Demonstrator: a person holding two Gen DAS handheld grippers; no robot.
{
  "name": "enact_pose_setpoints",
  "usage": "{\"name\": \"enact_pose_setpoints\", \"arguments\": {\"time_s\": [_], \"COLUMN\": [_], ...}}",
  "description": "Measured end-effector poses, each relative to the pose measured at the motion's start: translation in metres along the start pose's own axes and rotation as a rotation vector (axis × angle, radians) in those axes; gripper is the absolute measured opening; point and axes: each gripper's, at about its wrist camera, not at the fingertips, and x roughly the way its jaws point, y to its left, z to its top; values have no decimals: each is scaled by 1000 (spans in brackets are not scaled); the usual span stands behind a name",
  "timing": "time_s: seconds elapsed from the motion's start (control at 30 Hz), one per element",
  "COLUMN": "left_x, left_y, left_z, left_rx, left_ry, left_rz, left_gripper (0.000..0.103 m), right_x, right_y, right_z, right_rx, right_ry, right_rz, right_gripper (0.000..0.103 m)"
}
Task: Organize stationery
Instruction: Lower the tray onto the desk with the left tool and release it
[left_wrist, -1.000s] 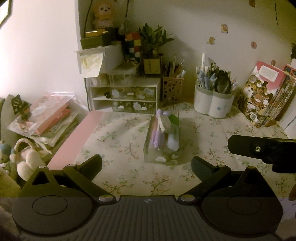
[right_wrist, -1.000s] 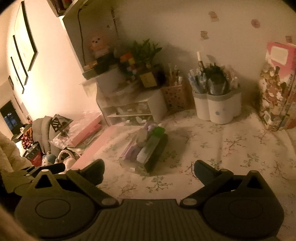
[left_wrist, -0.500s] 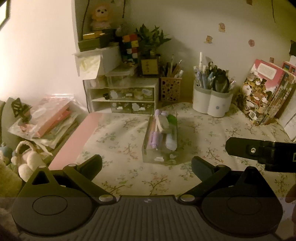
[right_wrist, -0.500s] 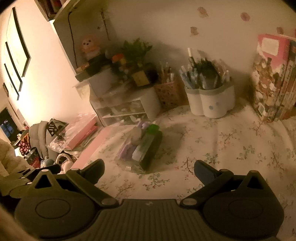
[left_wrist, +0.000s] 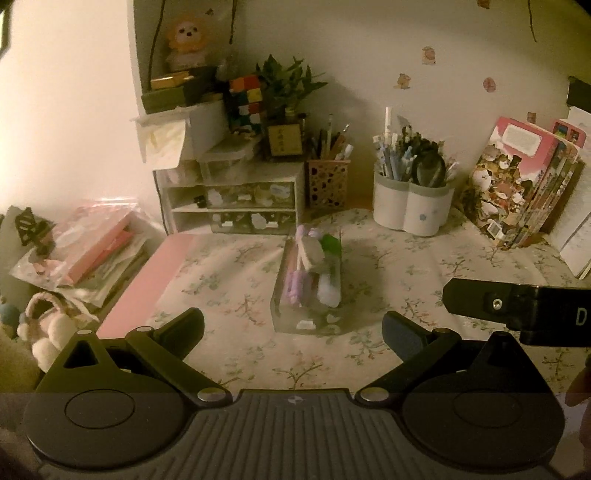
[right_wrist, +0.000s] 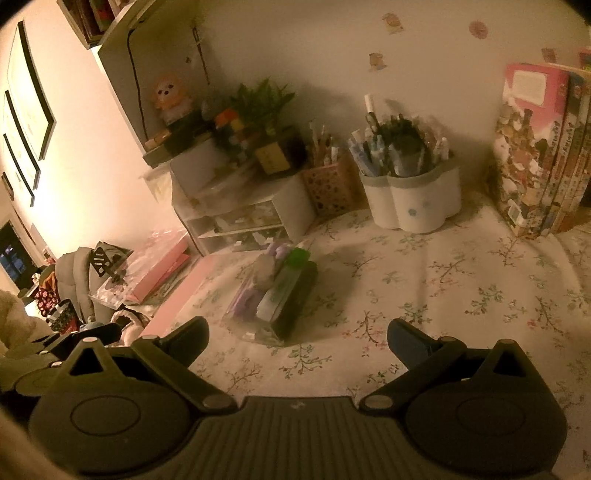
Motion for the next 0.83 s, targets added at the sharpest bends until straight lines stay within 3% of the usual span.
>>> {"name": "enact_pose_setpoints", "arguments": {"time_s": [0.83], "left_x": [3], "left_y": [-6], "left_z": [-3], "left_rx": [0], "left_ry": [5], "left_rz": [-36], "left_gripper": [98], "right_x": [1], "right_y": [-1], "right_z": [-1], "right_rx": [18], "right_ry": [6], "right_rz": [-9], "right_gripper": [95]}}
